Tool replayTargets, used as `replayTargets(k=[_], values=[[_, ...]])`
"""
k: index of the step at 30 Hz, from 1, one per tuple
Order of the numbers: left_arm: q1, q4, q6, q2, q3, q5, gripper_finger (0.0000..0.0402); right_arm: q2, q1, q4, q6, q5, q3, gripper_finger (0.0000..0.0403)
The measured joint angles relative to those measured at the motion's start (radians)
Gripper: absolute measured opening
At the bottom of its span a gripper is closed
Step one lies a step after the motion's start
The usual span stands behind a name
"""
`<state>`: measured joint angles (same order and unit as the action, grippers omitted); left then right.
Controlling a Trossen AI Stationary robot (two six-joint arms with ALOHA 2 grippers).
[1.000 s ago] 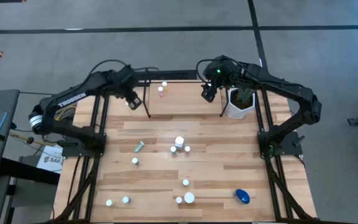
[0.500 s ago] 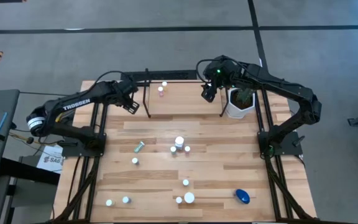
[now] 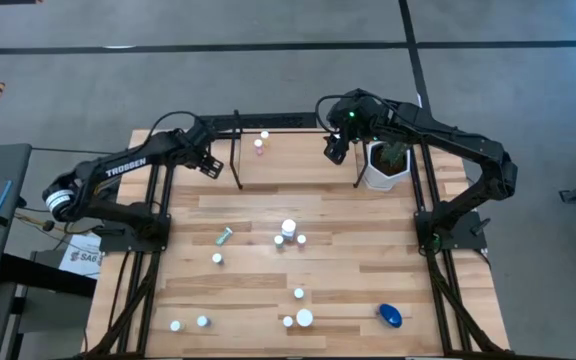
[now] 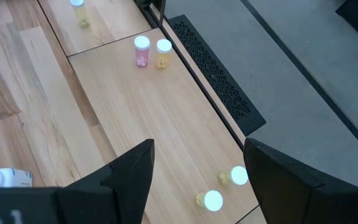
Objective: Pick and place medicine bottles onto shelf by color
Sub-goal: Put the yellow pill bottle on the shelf
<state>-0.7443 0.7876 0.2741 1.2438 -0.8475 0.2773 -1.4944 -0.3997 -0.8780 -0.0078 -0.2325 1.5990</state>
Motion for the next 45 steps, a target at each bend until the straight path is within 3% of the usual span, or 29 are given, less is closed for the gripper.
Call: replayTargets(k=[17,40,45], values=[[-0.075,-0.283,-0.028,0.000,0.184,-0.077,0.0209,0.000,0.000,0.000,0.000,0.000,0.000,0.0270],[-0.090,-0.306,0.006,0.002,0.197,-0.075,0.0203,0.000,0.000,0.000,0.000,0.000,0.000,0.0270],[-0.090,-0.351,0.046,0.002,0.250,-0.093,0.0203,0.000,0.000,0.000,0.000,0.000,0.000,0.0270]])
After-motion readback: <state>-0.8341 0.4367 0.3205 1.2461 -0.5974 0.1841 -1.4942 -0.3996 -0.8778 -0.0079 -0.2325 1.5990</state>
